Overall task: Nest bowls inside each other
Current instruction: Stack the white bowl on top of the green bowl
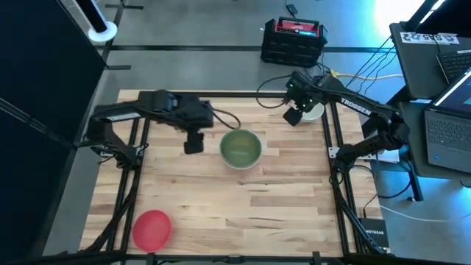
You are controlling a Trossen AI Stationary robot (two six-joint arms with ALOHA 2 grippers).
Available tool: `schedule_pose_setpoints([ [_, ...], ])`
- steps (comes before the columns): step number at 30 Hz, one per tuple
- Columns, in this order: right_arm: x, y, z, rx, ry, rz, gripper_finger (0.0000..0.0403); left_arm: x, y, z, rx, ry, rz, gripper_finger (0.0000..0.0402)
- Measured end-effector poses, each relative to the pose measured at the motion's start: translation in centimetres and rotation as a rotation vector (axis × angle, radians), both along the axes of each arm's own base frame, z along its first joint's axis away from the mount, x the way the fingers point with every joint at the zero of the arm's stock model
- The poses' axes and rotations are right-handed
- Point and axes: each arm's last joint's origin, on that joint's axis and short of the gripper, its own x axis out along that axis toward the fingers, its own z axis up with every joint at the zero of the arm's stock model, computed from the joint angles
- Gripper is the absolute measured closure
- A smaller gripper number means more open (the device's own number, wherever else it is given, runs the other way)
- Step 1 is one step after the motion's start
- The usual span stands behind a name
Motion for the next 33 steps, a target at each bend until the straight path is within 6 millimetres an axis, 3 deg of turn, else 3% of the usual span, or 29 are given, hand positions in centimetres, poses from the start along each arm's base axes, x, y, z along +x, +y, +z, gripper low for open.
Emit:
schedule_pose_setpoints([
  [5,-1.1,-1.9,-3.1,0.065,-0.028,-0.109,0.0176,-3.0,0.4,2.3,0.03,-0.082,0.017,0.0206],
  [20,0.6,-5.6,-9.6,0.159,0.107,-0.13,0.0184,-5.7,1.8,3.2,0.057,-0.036,0.035,0.0205],
  [24,0.4,-6.6,-11.2,0.185,0.13,-0.155,0.0236,-5.8,1.8,3.1,0.054,-0.023,0.037,0.0205],
  [29,0.3,-7.2,-11.8,0.174,0.123,-0.154,0.0381,-5.9,1.7,3.1,0.055,-0.024,0.035,0.0205],
  [33,0.6,-7.0,-11.5,0.155,0.126,-0.144,0.0399,-5.9,1.7,3.1,0.058,-0.021,0.028,0.0205],
])
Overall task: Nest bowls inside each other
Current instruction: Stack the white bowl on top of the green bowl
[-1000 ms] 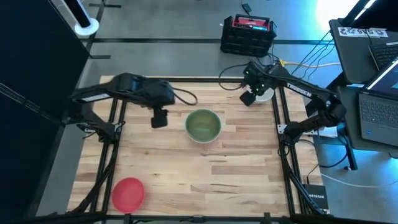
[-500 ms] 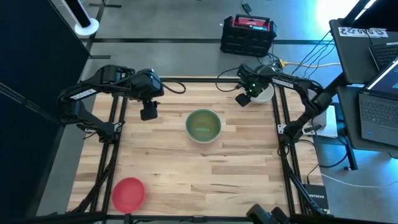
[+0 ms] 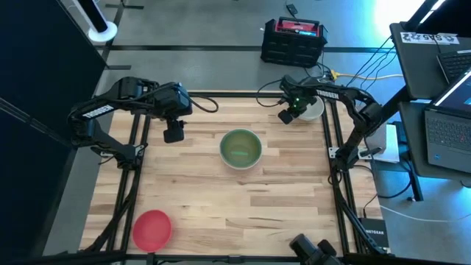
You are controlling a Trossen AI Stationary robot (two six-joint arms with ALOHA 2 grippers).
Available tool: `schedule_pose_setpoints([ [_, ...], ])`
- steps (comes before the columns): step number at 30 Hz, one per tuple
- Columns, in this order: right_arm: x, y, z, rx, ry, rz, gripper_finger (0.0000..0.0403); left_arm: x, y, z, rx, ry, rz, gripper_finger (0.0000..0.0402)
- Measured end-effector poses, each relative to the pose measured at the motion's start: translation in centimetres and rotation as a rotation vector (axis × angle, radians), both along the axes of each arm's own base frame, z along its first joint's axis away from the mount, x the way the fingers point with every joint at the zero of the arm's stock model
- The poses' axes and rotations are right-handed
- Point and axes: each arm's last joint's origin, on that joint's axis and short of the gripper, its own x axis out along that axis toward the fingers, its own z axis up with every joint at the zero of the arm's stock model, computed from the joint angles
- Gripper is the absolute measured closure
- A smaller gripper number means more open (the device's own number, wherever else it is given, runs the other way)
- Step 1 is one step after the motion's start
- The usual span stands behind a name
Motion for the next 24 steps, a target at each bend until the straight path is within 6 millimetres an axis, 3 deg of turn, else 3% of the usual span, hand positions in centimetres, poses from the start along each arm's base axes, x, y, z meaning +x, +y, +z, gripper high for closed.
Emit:
schedule_pose_setpoints([
  [4,3.0,2.7,3.0,-0.041,-0.055,0.13,0.0402,0.0,0.2,0.0,0.007,0.004,-0.007,0.0205],
  [9,7.0,8.2,8.5,-0.099,-0.174,0.342,0.0402,-0.1,0.6,0.0,0.008,0.001,0.012,0.0205],
  [16,9.0,17.4,16.0,-0.138,-0.361,0.638,0.0403,-0.2,1.2,0.1,0.01,-0.004,0.041,0.0205],
  [20,12.9,20.8,17.6,-0.178,-0.423,0.771,0.0403,-0.3,1.4,0.0,-0.009,-0.02,0.096,0.0205],
  [24,16.5,23.0,17.7,-0.174,-0.414,0.876,0.0403,-0.3,1.3,0.0,-0.033,-0.037,0.153,0.0205],
])
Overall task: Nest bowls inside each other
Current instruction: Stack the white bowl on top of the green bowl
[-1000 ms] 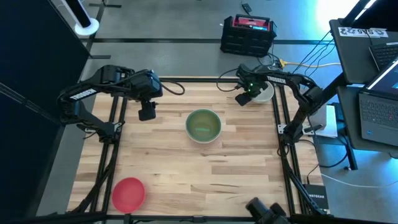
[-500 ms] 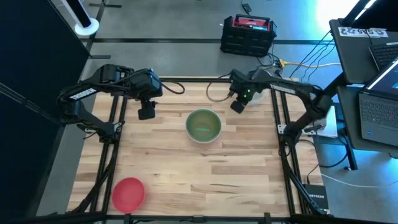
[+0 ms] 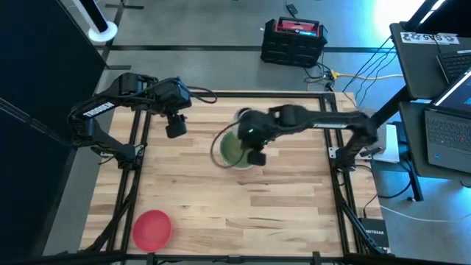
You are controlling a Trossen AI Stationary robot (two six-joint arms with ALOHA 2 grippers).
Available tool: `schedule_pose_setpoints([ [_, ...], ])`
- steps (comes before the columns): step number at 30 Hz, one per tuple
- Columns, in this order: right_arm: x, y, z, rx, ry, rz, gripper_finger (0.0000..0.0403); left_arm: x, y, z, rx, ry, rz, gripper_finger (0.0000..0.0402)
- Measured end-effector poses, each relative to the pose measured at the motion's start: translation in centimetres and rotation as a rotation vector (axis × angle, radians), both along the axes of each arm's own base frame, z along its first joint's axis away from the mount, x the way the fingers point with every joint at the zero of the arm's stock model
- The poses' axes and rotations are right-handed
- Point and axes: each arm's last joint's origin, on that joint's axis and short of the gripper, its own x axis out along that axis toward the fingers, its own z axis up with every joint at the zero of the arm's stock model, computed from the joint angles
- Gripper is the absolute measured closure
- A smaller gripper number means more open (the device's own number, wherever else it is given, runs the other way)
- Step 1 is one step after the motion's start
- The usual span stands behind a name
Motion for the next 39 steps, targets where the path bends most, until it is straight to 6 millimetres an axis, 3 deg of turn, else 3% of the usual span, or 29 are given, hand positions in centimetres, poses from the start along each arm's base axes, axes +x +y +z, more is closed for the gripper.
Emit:
schedule_pose_setpoints([
  [6,4.0,1.9,-3.3,-0.001,0.144,0.034,0.0403,0.0,-0.1,0.0,-0.013,-0.014,0.027,0.0205],
  [23,6.8,2.5,-11.5,0.021,0.285,0.012,0.04,0.2,-0.7,0.0,-0.014,-0.015,0.006,0.0205],
  [27,6.6,2.2,-11.7,0.032,0.299,-0.004,0.0371,0.2,-0.7,0.0,-0.011,-0.012,-0.002,0.0205],
  [31,6.4,2.2,-11.0,0.037,0.293,-0.018,0.0309,0.2,-0.7,0.0,-0.008,-0.009,-0.008,0.0205],
  [34,5.8,2.2,-9.3,0.042,0.285,-0.028,0.0259,0.2,-0.7,0.0,-0.002,-0.003,-0.023,0.0205],
  [37,4.6,2.1,-6.2,0.049,0.256,-0.04,0.0218,0.2,-0.8,0.0,-0.01,-0.001,-0.044,0.0205],
  [39,3.4,2.3,-4.1,0.034,0.211,-0.054,0.0207,0.6,-2.4,-0.6,-0.069,0.0,-0.104,0.0207],
])
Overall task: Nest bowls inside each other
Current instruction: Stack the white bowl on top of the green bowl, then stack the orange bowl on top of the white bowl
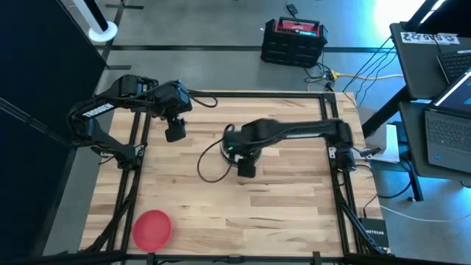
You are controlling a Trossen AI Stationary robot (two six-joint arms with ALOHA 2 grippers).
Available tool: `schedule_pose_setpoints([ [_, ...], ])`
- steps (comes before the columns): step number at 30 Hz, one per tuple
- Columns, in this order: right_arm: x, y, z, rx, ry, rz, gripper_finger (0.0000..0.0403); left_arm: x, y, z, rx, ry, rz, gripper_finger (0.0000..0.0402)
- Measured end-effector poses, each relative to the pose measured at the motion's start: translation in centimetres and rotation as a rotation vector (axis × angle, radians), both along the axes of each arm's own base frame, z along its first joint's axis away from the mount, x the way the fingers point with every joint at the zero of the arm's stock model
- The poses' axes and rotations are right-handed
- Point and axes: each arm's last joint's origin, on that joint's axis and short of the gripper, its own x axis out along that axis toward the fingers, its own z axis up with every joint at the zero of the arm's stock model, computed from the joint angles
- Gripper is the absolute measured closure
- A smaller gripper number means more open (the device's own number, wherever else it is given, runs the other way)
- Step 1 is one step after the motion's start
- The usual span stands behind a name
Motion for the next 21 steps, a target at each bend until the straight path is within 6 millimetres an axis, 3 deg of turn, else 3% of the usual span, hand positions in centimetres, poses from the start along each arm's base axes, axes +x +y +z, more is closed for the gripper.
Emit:
schedule_pose_setpoints([
  [6,-3.7,0.5,4.9,-0.081,-0.163,-0.054,0.0194,0.2,-8.7,-4.0,-0.137,0.088,-0.221,0.022],
  [13,-8.6,0.7,9.4,-0.152,-0.352,-0.134,0.018,-4.3,-17.8,-9.1,-0.223,0.256,-0.444,0.0235],
  [16,-8.8,0.6,9.3,-0.154,-0.369,-0.149,0.018,-5.5,-20.0,-12.2,-0.226,0.279,-0.458,0.0236],
  [21,-8.8,0.6,9.0,-0.152,-0.363,-0.15,0.018,-6.2,-20.2,-16.1,-0.226,0.34,-0.411,0.0236],
])
